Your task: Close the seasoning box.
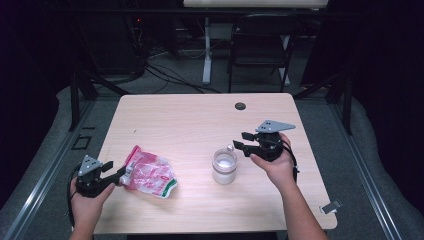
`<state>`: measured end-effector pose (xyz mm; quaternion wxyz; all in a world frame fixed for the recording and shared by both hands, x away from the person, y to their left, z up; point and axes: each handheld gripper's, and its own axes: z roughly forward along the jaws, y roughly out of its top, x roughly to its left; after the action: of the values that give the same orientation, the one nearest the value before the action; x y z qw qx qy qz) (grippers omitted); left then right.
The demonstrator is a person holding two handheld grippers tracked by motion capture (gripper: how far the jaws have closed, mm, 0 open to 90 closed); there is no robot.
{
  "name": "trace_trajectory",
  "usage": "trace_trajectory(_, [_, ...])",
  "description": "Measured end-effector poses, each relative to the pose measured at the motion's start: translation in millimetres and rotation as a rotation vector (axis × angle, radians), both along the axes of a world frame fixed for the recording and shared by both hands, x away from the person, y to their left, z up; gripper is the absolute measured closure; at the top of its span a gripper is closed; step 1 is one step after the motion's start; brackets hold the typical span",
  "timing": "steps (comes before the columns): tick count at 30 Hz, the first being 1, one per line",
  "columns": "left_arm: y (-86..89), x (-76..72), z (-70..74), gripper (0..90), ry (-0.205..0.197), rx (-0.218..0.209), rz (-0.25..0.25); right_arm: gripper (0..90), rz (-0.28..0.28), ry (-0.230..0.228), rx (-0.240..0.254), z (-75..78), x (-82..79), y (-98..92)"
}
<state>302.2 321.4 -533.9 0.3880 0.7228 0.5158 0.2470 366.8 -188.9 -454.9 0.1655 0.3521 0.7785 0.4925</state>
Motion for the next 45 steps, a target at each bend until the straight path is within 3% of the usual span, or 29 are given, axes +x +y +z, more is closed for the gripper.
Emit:
trace_trajectory(8, [19.0, 4.7, -17.1, 45.6, 0.05, -0.033, 0.076, 51.3, -0.023, -0.002, 0.0, -4.2, 1.9, -7.9])
trace_trajectory(14, [18.7, 6.7, -23.1, 45.6, 0.072, -0.033, 0.083, 51.3, -0.072, -0.007, -0.001, -9.5, 2.9, -13.5])
trace_trajectory(21, [15.8, 6.5, -22.8, 45.0, 0.07, -0.036, 0.08, 50.6, -0.118, 0.02, -0.044, -35.5, -14.4, -27.0])
trace_trajectory(24, [13.4, 6.2, -22.8, 44.8, 0.071, -0.033, 0.074, 49.0, -0.129, 0.041, -0.035, -44.2, -23.4, -35.6])
trace_trajectory(29, [12.2, 7.3, -24.3, 44.6, 0.078, -0.024, 0.07, 46.8, -0.169, 0.035, -0.039, -57.5, -34.7, -49.4])
trace_trajectory(34, [12.8, 7.3, -24.6, 44.3, 0.075, -0.03, 0.071, 47.1, -0.204, 0.08, -0.022, -72.2, -30.8, -59.9])
trace_trajectory(38, [11.9, 7.4, -23.5, 44.3, 0.075, -0.023, 0.063, 47.5, -0.221, 0.115, -0.041, -82.9, -24.2, -64.7])
trace_trajectory(42, [10.4, 8.0, -22.9, 44.3, 0.077, -0.013, 0.054, 47.5, -0.235, 0.159, -0.02, -90.2, -20.0, -70.3])
trace_trajectory(45, [9.0, 8.0, -22.6, 44.3, 0.066, -0.014, 0.052, 47.4, -0.264, 0.169, -0.051, -94.0, -18.2, -71.9])
